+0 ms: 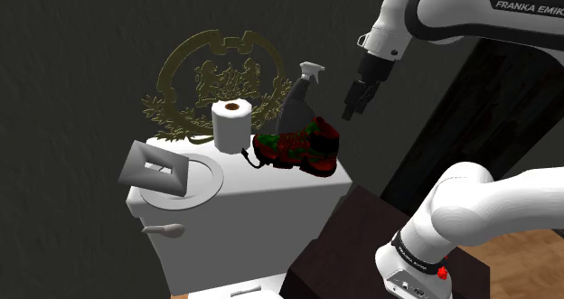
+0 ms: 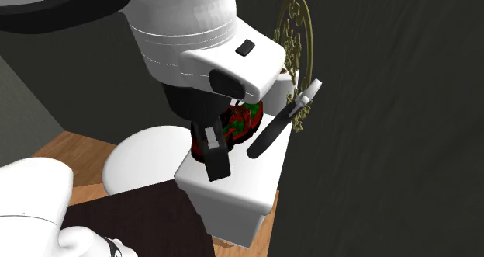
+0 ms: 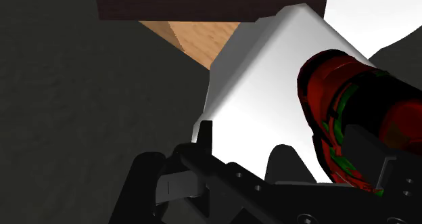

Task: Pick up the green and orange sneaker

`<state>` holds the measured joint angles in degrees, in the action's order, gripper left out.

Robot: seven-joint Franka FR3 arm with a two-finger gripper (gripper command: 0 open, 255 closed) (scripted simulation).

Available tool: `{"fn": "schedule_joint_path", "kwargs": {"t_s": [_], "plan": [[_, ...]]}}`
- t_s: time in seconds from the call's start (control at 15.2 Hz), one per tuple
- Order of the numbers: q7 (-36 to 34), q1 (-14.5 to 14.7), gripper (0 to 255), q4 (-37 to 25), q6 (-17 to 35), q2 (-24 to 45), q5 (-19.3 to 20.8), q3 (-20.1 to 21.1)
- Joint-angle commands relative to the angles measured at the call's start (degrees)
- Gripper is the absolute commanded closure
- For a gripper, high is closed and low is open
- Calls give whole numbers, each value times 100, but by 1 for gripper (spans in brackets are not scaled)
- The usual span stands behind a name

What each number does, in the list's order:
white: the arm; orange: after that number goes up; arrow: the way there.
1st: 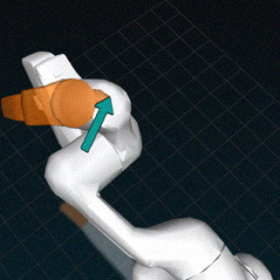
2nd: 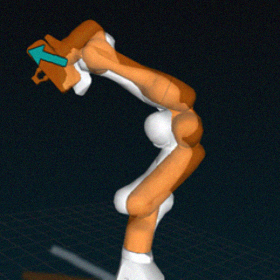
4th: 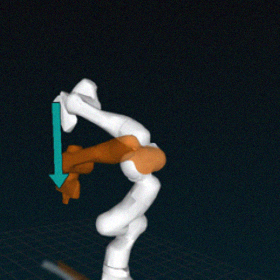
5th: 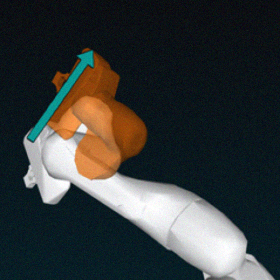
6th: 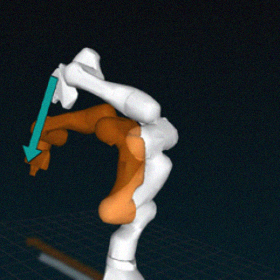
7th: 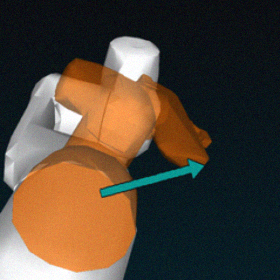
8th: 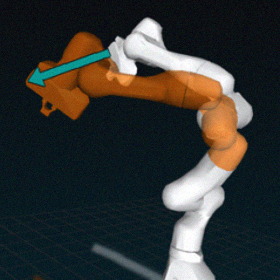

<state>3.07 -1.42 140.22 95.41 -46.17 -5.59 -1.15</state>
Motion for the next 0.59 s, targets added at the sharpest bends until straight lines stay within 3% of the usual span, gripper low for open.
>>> {"fn": "schedule_joint_path", "kwargs": {"t_s": [0.0, 0.53], "plan": [[0, 0, 0, 0, 0, 0, 0, 0], [-1204, 392, 0, -133, 57, -218, -344, 1401]]}}
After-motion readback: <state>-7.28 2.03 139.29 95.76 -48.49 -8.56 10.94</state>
